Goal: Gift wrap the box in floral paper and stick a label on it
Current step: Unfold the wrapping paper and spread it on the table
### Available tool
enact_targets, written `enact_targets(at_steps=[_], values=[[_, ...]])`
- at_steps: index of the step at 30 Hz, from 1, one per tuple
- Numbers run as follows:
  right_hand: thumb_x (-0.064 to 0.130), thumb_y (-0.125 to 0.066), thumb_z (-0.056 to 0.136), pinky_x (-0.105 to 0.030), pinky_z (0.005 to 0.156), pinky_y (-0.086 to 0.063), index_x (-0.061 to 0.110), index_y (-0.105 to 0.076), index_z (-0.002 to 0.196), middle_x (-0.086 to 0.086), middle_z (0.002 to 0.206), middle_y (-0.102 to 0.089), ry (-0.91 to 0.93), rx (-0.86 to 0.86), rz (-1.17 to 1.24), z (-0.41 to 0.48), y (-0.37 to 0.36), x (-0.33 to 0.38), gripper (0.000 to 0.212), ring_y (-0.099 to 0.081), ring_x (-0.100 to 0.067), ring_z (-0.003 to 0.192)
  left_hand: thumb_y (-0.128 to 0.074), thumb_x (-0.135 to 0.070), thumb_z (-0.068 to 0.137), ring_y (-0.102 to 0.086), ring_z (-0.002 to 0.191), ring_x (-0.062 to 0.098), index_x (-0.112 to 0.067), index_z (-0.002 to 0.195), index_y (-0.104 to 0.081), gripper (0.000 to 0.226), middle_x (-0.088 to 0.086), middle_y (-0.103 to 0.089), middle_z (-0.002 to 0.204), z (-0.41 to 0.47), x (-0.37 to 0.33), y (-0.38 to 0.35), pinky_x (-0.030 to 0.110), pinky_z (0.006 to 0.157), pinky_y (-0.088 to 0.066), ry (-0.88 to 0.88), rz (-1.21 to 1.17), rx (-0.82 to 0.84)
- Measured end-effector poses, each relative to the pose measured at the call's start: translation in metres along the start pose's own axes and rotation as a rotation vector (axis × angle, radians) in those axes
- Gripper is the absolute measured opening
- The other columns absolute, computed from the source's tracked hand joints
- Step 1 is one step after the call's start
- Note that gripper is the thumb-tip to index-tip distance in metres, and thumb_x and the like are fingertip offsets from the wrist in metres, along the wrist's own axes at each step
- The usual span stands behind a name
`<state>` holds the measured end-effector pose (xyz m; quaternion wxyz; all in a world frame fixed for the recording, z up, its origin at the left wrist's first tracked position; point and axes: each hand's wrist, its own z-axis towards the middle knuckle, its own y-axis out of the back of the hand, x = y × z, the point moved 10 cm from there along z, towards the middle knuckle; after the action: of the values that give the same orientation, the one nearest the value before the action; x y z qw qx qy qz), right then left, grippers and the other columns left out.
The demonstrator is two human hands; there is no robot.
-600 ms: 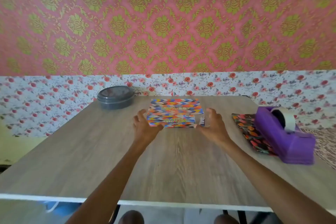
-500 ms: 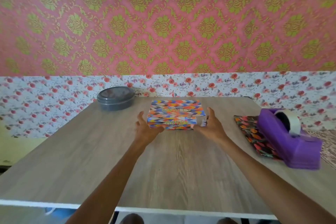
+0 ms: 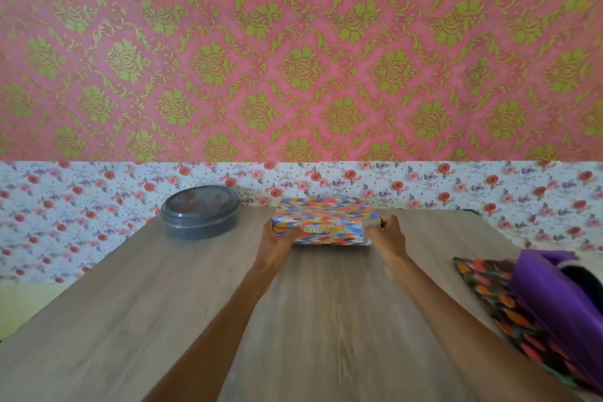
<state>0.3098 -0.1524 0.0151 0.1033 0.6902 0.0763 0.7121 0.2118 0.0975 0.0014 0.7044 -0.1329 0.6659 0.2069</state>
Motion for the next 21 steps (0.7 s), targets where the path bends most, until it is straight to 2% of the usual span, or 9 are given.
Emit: enact_targets(at_steps=[3,6,9,11,13,14,17,19,21], values=[[0.009,-0.049,0.094,-0.034,0.068,-0.042,0.011,-0.041,0.133,-0.005,0.109,-0.052,-0.006,0.036,-0.04,0.025,-0.013,-0.009,0.04,-0.048,-0.013,0.078,-0.076,-0.026,0.085,-0.052,0.119,0.016,-0.02,0.152,-0.009,0.095,0.002,-0.047,0.14,0.026,0.012,-0.007,0.03,0.099,-0.043,-0.018,0.034,0.04],[0.013,-0.054,0.093,-0.035,0.069,-0.045,0.016,-0.039,0.136,-0.007,0.118,-0.054,0.021,0.107,-0.128,0.035,-0.025,-0.016,0.045,-0.054,-0.018,0.088,-0.082,-0.051,0.067,-0.048,0.132,0.027,-0.037,0.151,0.004,0.121,0.003,-0.033,0.155,0.043,0.026,-0.013,0.047,0.109,-0.04,-0.008,0.233,0.049],[0.013,-0.059,0.09,-0.03,0.069,-0.042,0.017,-0.042,0.13,-0.002,0.113,-0.056,0.136,0.131,-0.273,0.03,-0.026,-0.015,0.044,-0.057,-0.024,0.101,-0.068,-0.044,0.078,-0.014,0.149,0.032,-0.025,0.152,0.021,0.118,0.012,0.005,0.164,0.031,0.023,-0.016,0.047,0.12,-0.02,-0.043,0.642,-0.01],[0.009,-0.06,0.088,-0.029,0.076,-0.042,0.013,-0.041,0.132,-0.002,0.118,-0.058,0.2,0.148,-0.363,0.018,-0.023,-0.016,0.049,-0.058,-0.024,0.104,-0.06,-0.042,0.086,0.0,0.151,0.031,-0.022,0.152,0.024,0.108,0.015,0.017,0.161,0.017,0.02,-0.014,0.044,0.121,-0.01,-0.079,0.808,-0.077],[0.008,-0.06,0.086,-0.028,0.078,-0.041,0.01,-0.039,0.137,-0.005,0.127,-0.057,0.259,0.179,-0.479,0.0,-0.017,-0.02,0.055,-0.057,-0.023,0.107,-0.052,-0.047,0.091,-0.005,0.15,0.032,-0.02,0.155,0.013,0.094,0.015,0.01,0.163,0.006,0.02,-0.017,0.043,0.121,-0.01,-0.099,0.915,-0.085],[0.011,-0.061,0.086,-0.029,0.081,-0.042,0.011,-0.04,0.138,-0.005,0.13,-0.056,0.287,0.195,-0.546,-0.009,-0.014,-0.021,0.056,-0.057,-0.023,0.111,-0.047,-0.05,0.093,-0.013,0.149,0.031,-0.019,0.156,0.0,0.085,0.014,-0.001,0.163,0.001,0.02,-0.021,0.043,0.12,-0.012,-0.124,0.999,-0.056],[0.02,-0.063,0.086,-0.031,0.091,-0.046,0.013,-0.052,0.125,-0.004,0.125,-0.061,0.381,0.253,-0.73,-0.039,0.002,-0.021,0.041,-0.057,-0.022,0.118,-0.038,-0.056,0.095,-0.03,0.139,0.027,-0.019,0.145,-0.036,0.062,0.007,-0.034,0.152,-0.028,0.016,-0.042,0.041,0.114,-0.022,-0.217,1.213,0.063],[0.025,-0.064,0.085,-0.031,0.088,-0.047,0.014,-0.059,0.113,-0.002,0.116,-0.064,0.417,0.322,-0.84,-0.062,0.015,-0.018,0.031,-0.058,-0.02,0.112,-0.04,-0.06,0.094,-0.031,0.139,0.026,-0.021,0.141,-0.04,0.062,0.005,-0.036,0.149,-0.051,0.01,-0.054,0.04,0.113,-0.022,-0.244,1.224,0.14],[0.032,-0.068,0.081,-0.032,0.087,-0.048,0.017,-0.062,0.109,0.001,0.112,-0.065,0.419,0.381,-0.919,-0.088,0.033,-0.017,0.032,-0.059,-0.018,0.109,-0.043,-0.067,0.09,-0.028,0.142,0.024,-0.025,0.143,-0.038,0.068,0.004,-0.033,0.152,-0.077,0.006,-0.068,0.039,0.115,-0.02,-0.274,1.214,0.243]])
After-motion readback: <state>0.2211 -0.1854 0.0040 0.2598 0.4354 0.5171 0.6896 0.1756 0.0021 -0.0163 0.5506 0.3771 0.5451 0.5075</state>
